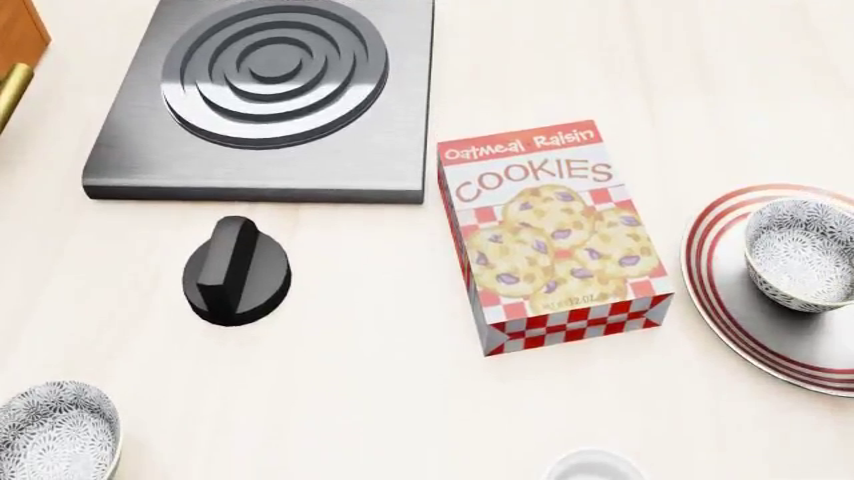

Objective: Pick the akita bowl from table center and place it on the plate.

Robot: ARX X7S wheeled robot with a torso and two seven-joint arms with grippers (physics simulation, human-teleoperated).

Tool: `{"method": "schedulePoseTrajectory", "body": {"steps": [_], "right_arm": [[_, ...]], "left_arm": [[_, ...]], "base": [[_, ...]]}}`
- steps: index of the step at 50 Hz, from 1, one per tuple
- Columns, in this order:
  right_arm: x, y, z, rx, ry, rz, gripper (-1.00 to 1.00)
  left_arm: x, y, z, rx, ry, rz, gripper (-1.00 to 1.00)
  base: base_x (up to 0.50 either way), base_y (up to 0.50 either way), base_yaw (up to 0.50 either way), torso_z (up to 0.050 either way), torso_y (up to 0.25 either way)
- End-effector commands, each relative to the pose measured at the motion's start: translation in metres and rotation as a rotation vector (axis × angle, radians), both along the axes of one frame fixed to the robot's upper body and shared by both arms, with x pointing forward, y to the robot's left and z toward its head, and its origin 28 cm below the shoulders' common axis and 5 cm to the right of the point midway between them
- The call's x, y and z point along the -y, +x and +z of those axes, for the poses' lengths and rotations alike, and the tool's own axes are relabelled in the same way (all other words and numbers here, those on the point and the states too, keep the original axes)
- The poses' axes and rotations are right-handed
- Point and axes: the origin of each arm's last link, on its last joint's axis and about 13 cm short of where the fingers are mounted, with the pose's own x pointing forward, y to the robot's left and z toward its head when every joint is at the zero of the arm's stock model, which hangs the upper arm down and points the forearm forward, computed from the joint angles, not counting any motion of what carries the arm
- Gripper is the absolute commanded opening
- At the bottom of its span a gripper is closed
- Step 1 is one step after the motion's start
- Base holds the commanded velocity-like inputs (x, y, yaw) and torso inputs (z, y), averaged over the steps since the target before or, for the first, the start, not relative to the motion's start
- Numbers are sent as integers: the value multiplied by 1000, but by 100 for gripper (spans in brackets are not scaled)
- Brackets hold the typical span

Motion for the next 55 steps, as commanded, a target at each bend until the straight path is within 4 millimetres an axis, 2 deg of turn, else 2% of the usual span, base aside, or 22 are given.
{"method": "schedulePoseTrajectory", "body": {"steps": [1,10,23,30,38,48,55], "right_arm": [[3,-18,20,205,-28,-173,100],[-3,-30,41,311,-99,-230,100],[-35,-56,75,377,-327,-85,100],[-54,-75,79,397,-509,-8,100],[-65,-94,92,439,-582,15,100],[-86,-118,102,464,-865,-1,100],[-95,-135,114,515,-892,11,100]], "left_arm": [[1,-1,5,11,-3,-5,100],[1,-2,5,17,-8,-8,100],[4,-3,6,24,-8,-24,100],[4,-4,6,28,-7,-27,100],[7,-4,10,39,2,-40,100],[9,-1,11,42,15,-51,100],[10,1,8,32,15,-54,100]], "base": [[0,0,0,0,0],[0,0,0,0,0],[0,0,0,0,0],[0,0,0,0,0],[0,0,0,0,0],[0,0,0,0,0],[0,0,0,0,0]]}}
